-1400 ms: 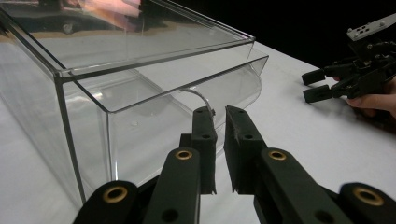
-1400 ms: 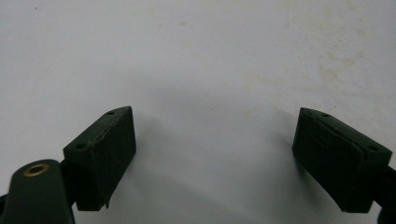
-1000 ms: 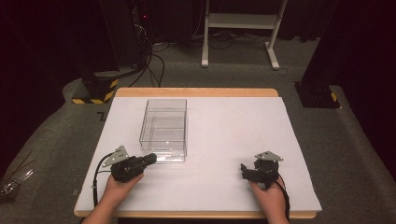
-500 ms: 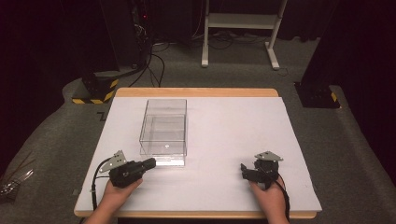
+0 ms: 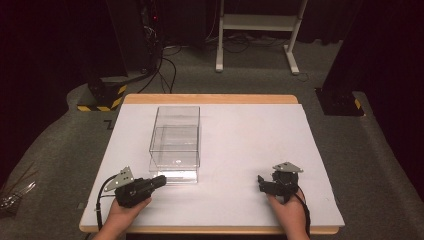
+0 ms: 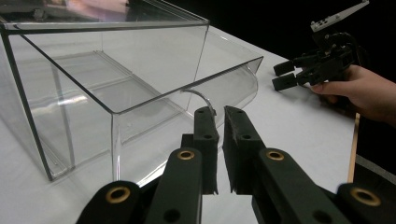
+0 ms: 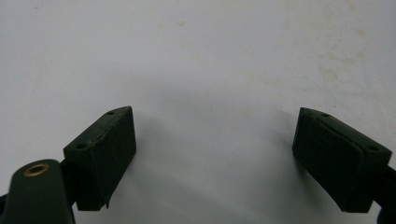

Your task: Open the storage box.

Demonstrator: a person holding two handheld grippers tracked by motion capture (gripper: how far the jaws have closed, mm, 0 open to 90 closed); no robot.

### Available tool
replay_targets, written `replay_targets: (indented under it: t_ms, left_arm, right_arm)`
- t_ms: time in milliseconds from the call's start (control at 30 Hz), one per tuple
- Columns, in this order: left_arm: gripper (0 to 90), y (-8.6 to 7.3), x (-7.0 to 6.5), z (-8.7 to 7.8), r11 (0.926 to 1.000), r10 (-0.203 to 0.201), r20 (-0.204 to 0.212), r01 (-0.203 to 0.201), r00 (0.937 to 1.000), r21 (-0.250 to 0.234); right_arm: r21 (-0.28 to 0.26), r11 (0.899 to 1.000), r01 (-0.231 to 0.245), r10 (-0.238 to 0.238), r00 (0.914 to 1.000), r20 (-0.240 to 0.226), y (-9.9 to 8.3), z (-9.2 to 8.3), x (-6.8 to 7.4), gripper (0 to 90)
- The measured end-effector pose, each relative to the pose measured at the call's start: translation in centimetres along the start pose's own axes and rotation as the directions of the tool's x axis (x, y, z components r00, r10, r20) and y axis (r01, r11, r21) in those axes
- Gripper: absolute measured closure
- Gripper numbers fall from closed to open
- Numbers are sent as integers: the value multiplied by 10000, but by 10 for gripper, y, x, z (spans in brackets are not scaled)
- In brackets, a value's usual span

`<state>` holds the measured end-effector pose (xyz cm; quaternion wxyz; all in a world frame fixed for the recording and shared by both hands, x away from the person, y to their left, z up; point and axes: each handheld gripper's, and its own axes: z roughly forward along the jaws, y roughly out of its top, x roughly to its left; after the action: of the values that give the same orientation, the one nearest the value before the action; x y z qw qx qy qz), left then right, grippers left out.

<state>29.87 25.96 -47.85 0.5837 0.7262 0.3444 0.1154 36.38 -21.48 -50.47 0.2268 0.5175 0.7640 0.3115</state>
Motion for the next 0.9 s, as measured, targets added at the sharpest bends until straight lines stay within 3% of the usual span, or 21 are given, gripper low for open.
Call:
replay_targets:
  t_ms: [900]
  left_arm:
    - [851, -14, -27, -18, 9994, 291, 353, -298, 9990, 201]
  right_arm:
    - [-11, 10000, 23, -23, 10000, 12, 0, 0, 0, 137]
